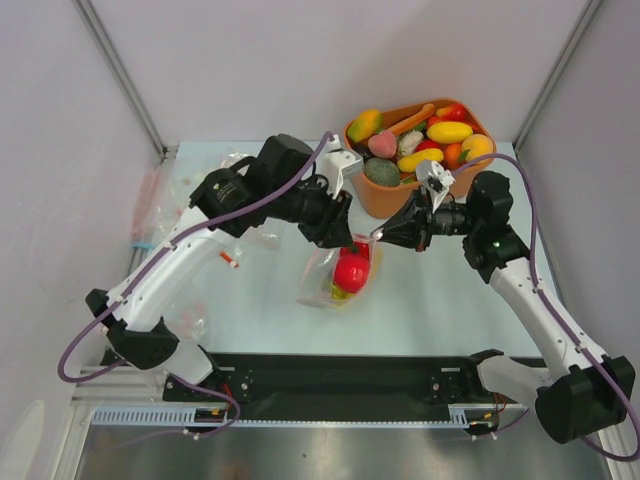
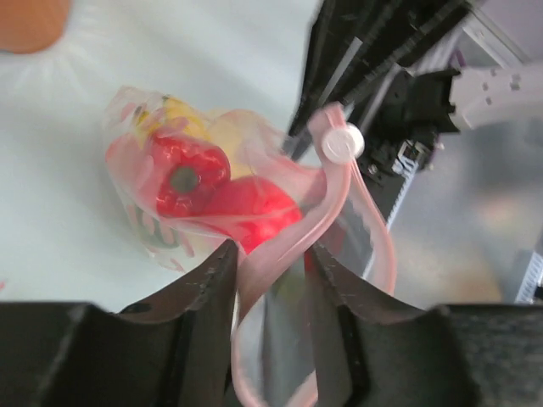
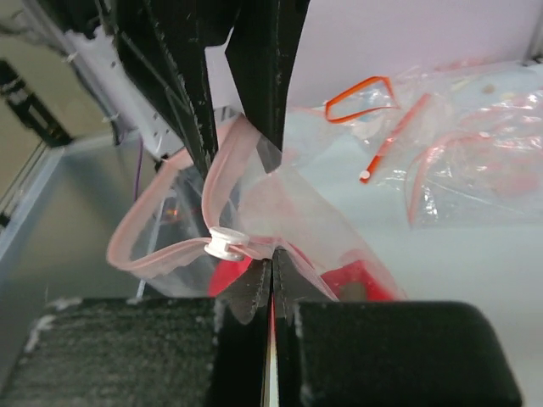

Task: Place the food in the zip-top bag and seal the zipper
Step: Zip the zipper food storage bag at the center of the board.

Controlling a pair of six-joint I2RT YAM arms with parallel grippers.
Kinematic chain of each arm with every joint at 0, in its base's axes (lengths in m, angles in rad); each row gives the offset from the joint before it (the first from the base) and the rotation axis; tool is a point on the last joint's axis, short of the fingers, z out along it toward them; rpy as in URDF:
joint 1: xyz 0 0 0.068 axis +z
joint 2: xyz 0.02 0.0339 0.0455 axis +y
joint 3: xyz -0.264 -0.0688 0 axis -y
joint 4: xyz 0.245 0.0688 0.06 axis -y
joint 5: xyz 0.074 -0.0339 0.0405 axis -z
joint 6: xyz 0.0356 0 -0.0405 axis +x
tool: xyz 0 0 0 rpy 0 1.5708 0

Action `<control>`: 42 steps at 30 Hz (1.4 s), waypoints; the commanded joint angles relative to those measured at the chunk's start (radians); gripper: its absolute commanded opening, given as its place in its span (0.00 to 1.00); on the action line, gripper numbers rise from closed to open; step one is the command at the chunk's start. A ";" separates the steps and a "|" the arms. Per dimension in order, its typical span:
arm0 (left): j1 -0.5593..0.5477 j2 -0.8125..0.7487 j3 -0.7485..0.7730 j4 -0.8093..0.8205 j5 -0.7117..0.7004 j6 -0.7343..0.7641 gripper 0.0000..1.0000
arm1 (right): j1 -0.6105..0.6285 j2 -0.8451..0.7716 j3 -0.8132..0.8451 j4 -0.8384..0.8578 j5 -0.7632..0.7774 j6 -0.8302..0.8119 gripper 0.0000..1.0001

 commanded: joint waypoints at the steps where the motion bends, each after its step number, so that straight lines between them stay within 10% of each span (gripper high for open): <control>1: -0.004 0.040 0.098 0.011 -0.110 0.024 0.43 | -0.002 -0.068 0.060 -0.033 0.193 0.121 0.00; 16: -0.043 0.196 0.286 0.287 0.039 0.145 0.80 | 0.003 -0.087 0.233 -0.539 0.567 0.207 0.00; 27: -0.087 0.264 0.310 0.284 0.070 0.212 0.50 | 0.043 -0.137 0.216 -0.573 0.683 0.209 0.00; 42: -0.104 0.081 0.055 0.376 -0.047 0.194 0.68 | 0.043 -0.122 0.160 -0.471 0.533 0.183 0.00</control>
